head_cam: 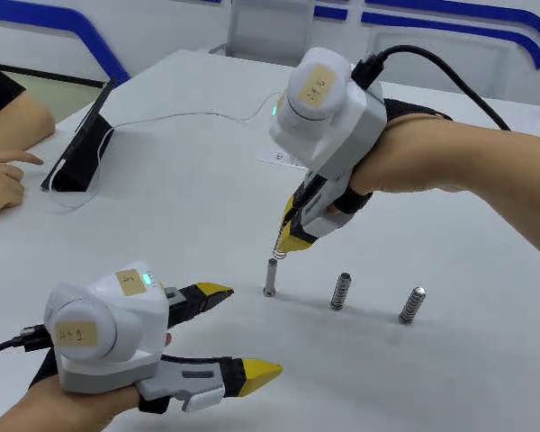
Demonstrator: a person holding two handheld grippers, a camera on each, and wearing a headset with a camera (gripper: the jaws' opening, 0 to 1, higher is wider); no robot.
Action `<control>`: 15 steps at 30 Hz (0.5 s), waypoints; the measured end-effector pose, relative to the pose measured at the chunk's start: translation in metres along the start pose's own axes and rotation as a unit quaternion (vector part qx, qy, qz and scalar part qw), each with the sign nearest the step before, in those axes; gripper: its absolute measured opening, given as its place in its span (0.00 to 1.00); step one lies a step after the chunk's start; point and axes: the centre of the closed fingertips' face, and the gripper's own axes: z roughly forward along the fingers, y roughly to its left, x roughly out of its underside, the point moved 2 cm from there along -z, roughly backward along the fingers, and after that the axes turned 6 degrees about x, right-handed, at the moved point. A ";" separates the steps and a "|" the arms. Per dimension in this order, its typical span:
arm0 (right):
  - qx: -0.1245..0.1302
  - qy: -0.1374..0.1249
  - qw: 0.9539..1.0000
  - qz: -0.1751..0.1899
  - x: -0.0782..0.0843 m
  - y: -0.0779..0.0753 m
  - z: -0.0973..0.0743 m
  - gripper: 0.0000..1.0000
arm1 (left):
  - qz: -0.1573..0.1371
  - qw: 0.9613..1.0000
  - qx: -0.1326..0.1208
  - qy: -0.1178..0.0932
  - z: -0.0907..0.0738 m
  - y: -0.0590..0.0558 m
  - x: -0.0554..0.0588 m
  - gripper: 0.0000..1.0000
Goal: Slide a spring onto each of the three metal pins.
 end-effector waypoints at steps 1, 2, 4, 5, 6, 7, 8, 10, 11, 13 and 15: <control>-0.001 0.002 1.000 0.001 0.000 -0.001 0.002 0.12 | 0.000 1.000 -0.001 0.000 0.000 0.000 0.000 0.66; -0.002 0.002 1.000 0.003 0.000 -0.002 0.004 0.12 | -0.001 1.000 -0.001 0.001 -0.001 0.000 0.001 0.66; -0.005 0.003 1.000 0.005 0.000 -0.004 0.008 0.12 | -0.002 1.000 -0.002 0.002 -0.001 0.000 0.002 0.66; -0.006 0.003 1.000 0.005 0.001 -0.007 0.011 0.12 | -0.002 1.000 -0.002 0.003 -0.002 0.001 0.002 0.66; -0.008 0.004 1.000 0.007 0.001 -0.007 0.013 0.12 | -0.003 1.000 -0.002 0.003 -0.002 0.001 0.003 0.66; -0.009 0.006 1.000 0.008 0.002 -0.007 0.015 0.12 | -0.003 1.000 -0.002 0.003 -0.002 0.001 0.003 0.66; -0.010 0.007 1.000 0.009 0.002 -0.007 0.016 0.12 | -0.003 1.000 -0.002 0.003 -0.002 0.001 0.003 0.66; -0.011 0.010 1.000 0.011 0.004 -0.008 0.019 0.12 | -0.004 1.000 -0.001 0.004 -0.002 0.001 0.003 0.66; -0.012 0.012 1.000 0.013 0.005 -0.008 0.020 0.12 | -0.006 1.000 -0.001 0.003 -0.002 0.001 0.003 0.66; -0.014 0.015 1.000 0.014 0.006 -0.008 0.022 0.12 | -0.006 1.000 -0.001 0.004 -0.002 0.001 0.003 0.66; -0.015 0.018 1.000 0.016 0.008 -0.008 0.023 0.12 | -0.007 1.000 -0.001 0.003 -0.002 0.001 0.003 0.66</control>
